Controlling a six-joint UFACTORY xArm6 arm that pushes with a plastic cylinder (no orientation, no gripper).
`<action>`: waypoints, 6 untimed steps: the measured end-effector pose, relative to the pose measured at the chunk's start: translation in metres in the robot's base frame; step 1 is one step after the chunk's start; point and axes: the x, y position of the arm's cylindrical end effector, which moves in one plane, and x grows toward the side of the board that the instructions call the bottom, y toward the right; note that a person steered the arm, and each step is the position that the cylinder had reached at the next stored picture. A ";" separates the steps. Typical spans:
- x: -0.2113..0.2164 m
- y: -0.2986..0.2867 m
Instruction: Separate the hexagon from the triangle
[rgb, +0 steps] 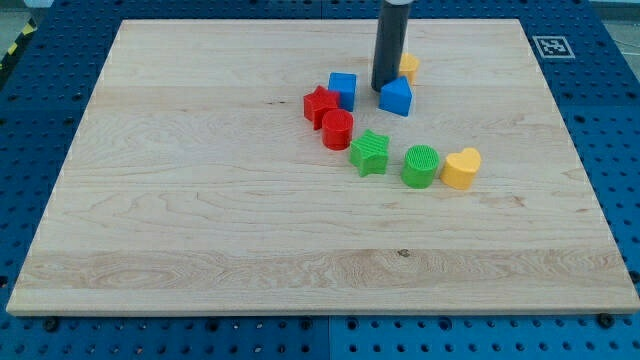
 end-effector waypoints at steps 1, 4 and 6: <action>-0.001 0.007; -0.024 0.073; -0.051 0.055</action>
